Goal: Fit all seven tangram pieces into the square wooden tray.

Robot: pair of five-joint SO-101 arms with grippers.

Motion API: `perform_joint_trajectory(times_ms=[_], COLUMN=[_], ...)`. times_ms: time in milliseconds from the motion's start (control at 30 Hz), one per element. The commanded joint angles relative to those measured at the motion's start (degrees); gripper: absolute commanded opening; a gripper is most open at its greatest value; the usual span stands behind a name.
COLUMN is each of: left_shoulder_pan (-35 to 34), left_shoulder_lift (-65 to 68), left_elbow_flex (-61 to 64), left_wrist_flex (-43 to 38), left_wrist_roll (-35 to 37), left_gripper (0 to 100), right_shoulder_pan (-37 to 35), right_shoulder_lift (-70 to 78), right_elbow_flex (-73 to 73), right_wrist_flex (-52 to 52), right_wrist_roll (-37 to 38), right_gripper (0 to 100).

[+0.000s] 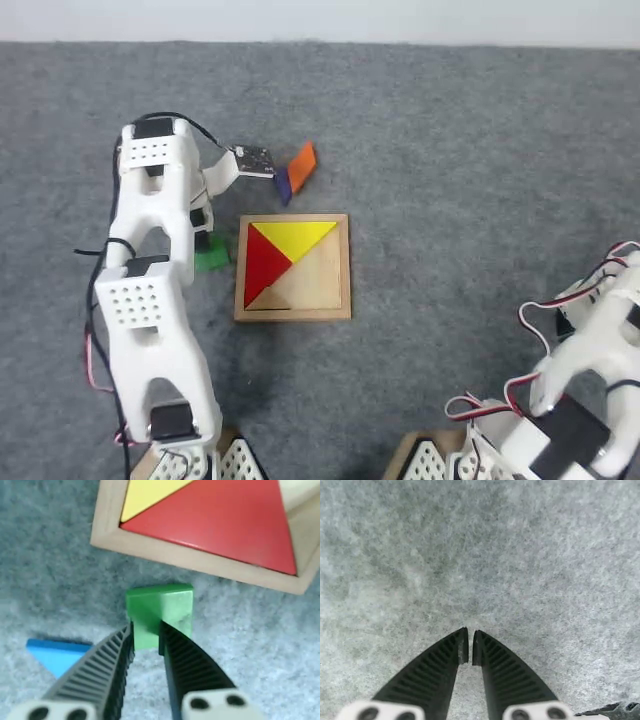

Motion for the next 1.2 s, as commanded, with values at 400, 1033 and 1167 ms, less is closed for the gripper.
perform_joint_trajectory(times_ms=[400, 1033, 1167], left_shoulder_pan=[0.79, 1.14, 1.14], left_shoulder_lift=[0.35, 0.0, -0.79], left_elbow_flex=[-0.13, 2.77, 3.47], left_wrist_flex=[1.49, 1.58, 1.67], left_wrist_roll=[1.49, 5.98, 6.15], left_gripper=[31, 17, 17], right_shoulder_pan=[-1.01, -1.01, -0.84], right_shoulder_lift=[-2.77, -3.03, -3.03], right_elbow_flex=[-2.73, -2.73, -2.73], right_wrist_flex=[-0.84, -0.84, -0.84], right_wrist_roll=[0.79, 0.79, 0.79], right_gripper=[3.1, 3.1, 3.1])
